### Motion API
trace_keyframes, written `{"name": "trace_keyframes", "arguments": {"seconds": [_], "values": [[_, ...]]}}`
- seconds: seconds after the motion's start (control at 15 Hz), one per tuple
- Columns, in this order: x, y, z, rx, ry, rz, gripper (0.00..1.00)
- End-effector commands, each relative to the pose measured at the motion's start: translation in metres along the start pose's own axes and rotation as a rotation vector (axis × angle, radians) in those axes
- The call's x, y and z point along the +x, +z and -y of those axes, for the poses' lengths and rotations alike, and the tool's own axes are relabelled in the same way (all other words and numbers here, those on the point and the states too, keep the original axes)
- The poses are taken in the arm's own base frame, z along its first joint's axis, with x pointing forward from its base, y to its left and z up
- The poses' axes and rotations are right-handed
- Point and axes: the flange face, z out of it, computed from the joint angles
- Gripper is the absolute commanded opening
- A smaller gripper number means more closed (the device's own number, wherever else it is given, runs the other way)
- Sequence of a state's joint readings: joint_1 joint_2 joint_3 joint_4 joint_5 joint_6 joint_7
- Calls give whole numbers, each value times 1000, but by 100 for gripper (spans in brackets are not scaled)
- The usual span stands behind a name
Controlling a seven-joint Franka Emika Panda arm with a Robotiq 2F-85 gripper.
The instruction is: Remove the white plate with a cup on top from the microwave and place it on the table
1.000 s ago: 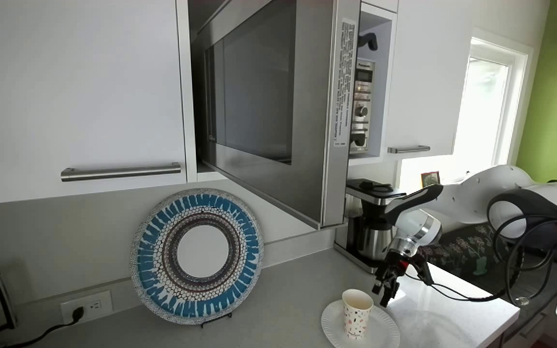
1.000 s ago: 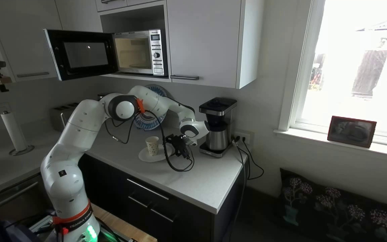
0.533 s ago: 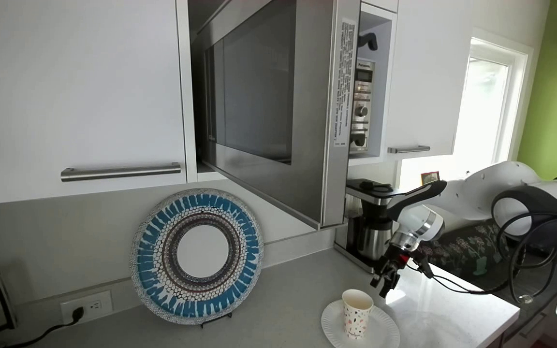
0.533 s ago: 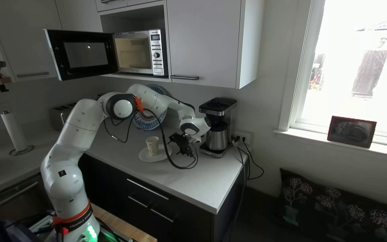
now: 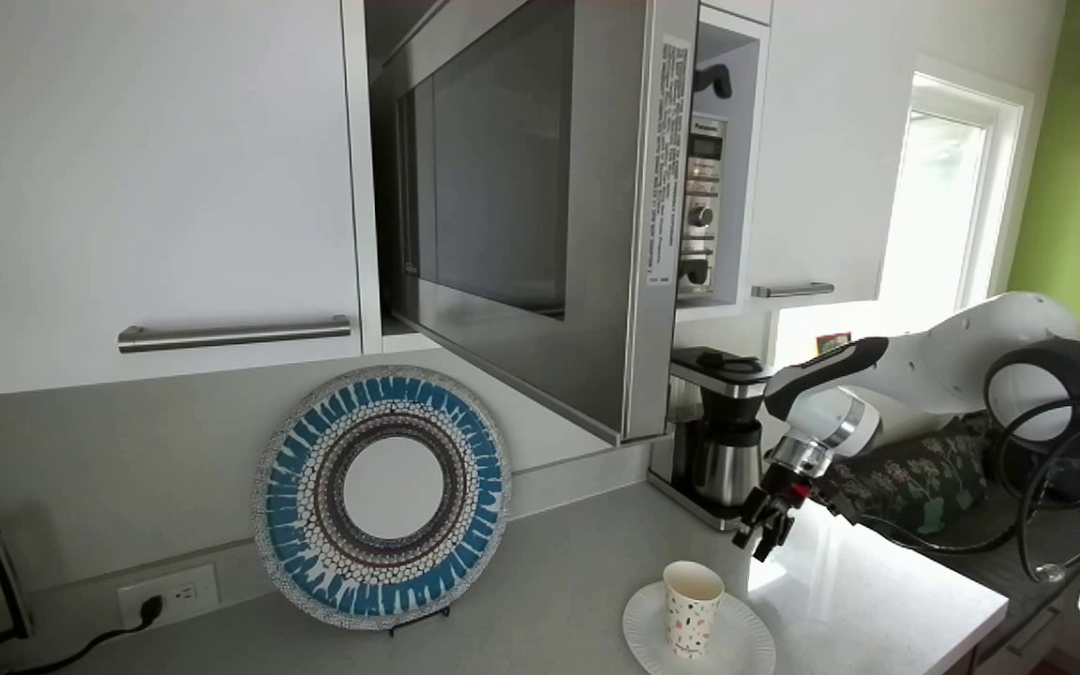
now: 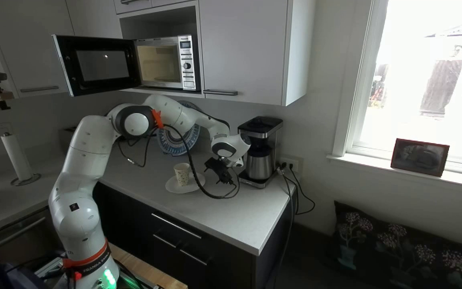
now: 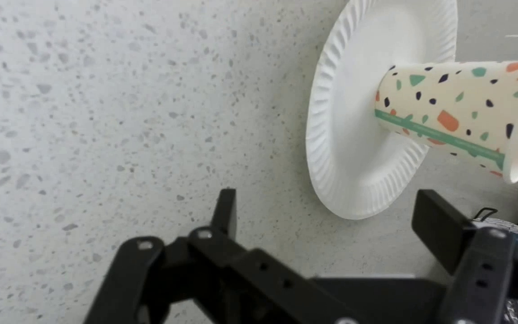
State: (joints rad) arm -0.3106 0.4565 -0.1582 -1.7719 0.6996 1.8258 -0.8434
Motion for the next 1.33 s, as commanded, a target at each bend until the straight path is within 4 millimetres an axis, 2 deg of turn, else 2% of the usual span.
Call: {"name": "trace_keyframes", "arguments": {"seconds": [0.0,0.2,0.27,0.33,0.53,0.8,1.13,1.27], "values": [[-33,-18,11,-53,-4,-28,100],[-47,-30,16,-53,-1,-58,100],[-50,-33,18,-5,-16,-82,100],[-33,-31,14,-27,3,-51,100],[-42,-37,16,-21,-6,-66,100],[-44,-34,16,-16,-9,-63,100],[-88,-110,36,-125,-63,24,100],[-105,-130,50,-121,-41,48,100]]}}
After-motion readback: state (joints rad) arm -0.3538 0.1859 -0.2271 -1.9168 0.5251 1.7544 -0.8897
